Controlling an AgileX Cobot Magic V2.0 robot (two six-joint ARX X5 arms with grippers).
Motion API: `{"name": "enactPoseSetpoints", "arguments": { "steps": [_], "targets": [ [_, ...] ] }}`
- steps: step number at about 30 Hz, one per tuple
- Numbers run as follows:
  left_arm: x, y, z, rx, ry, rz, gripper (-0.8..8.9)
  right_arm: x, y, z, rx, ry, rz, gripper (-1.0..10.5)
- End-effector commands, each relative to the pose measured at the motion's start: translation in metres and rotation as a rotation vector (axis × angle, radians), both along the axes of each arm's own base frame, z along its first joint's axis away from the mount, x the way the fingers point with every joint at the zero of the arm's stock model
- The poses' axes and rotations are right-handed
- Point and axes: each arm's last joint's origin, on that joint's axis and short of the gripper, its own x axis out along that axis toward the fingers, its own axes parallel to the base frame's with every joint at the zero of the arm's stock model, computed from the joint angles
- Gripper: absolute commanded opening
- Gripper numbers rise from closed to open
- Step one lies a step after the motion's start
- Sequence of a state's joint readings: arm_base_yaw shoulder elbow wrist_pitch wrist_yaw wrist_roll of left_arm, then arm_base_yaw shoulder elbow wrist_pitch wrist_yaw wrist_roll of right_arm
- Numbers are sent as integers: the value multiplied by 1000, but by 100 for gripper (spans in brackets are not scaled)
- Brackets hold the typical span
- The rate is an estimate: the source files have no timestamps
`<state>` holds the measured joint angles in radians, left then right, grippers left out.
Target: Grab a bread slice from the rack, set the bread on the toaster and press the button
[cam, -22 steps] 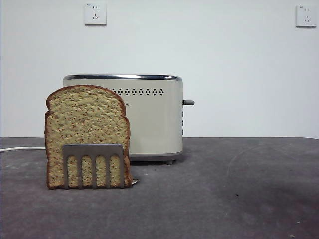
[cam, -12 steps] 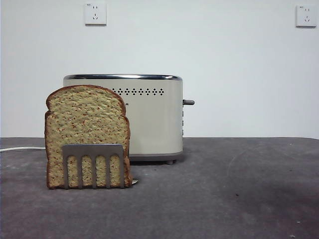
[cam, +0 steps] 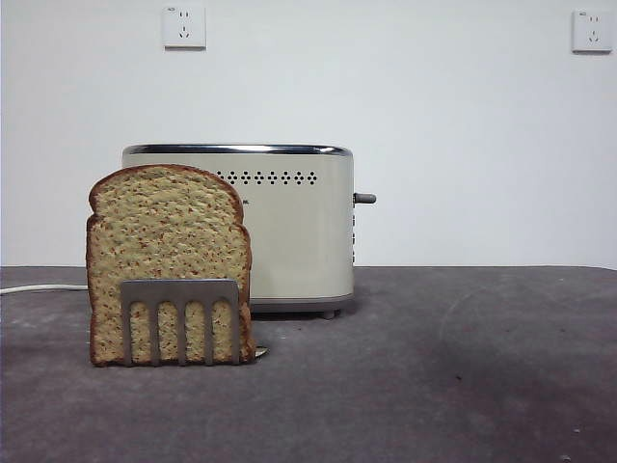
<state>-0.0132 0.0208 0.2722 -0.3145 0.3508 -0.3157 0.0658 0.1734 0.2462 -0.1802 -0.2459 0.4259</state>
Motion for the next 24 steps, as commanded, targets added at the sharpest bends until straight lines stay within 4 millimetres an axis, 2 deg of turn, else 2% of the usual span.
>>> {"name": "enactPoseSetpoints", "arguments": {
  "steps": [1,11,17,20,24],
  "targets": [
    [-4,0,13,6,8,-24,-8,3,2,18,-26,-4,52,-12],
    [-7,-6,66,144,64,-263,-8,15,6,90,-239,112,235,-12],
    [-5,-8,95,259,109,-398,-8,15,7,130,-401,195,311,-12],
    [-3,-8,107,308,150,-423,-8,14,7,143,-448,239,343,-12],
    [-2,-8,115,339,177,-444,-8,12,7,152,-467,269,372,-12]
  ]
}}
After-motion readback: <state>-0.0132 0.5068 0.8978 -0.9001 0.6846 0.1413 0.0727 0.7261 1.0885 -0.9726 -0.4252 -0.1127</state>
